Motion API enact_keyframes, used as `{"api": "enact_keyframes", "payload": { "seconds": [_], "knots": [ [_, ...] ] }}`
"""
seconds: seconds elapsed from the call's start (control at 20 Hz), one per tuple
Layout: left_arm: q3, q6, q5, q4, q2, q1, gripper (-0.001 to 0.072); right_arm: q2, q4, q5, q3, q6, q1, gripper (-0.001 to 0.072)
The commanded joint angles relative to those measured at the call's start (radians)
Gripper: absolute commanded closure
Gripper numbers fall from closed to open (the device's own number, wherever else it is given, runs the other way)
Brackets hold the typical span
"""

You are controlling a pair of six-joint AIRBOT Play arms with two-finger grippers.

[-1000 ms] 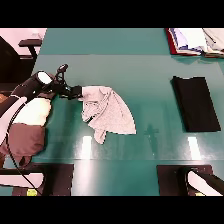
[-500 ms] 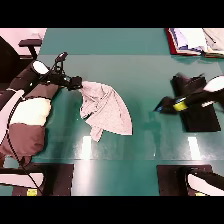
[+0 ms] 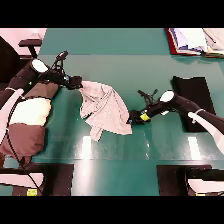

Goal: Fold the shirts.

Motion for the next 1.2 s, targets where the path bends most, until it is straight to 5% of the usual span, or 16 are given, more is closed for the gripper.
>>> {"api": "enact_keyframes", "payload": {
  "seconds": [0.0, 0.4, 0.75, 0.95, 1.15],
  "knots": [
    [0.002, 0.014, -0.034, 0.0, 0.014, 0.0, 0.0686, -0.053, -0.036, -0.024, 0.08, -0.005, 0.039, 0.0701],
    [0.296, 0.121, -0.119, 0.035, 0.383, 0.0, 0.0686, 0.299, -0.403, 0.242, 0.548, 0.027, -0.224, 0.0702],
    [0.538, 0.142, -0.23, 0.028, 0.612, 0.0, 0.0686, 0.438, -0.453, 0.388, 0.996, 0.053, -0.401, 0.0703],
    [0.505, 0.124, -0.384, 0.029, 0.595, 0.0, 0.0687, 0.386, -0.453, 0.468, 1.021, 0.108, -0.403, 0.0703],
    [0.226, 0.116, -0.401, 0.037, 0.587, 0.0, 0.0688, 0.34, -0.454, 0.495, 0.823, 0.115, -0.404, 0.0704]
  ]
}}
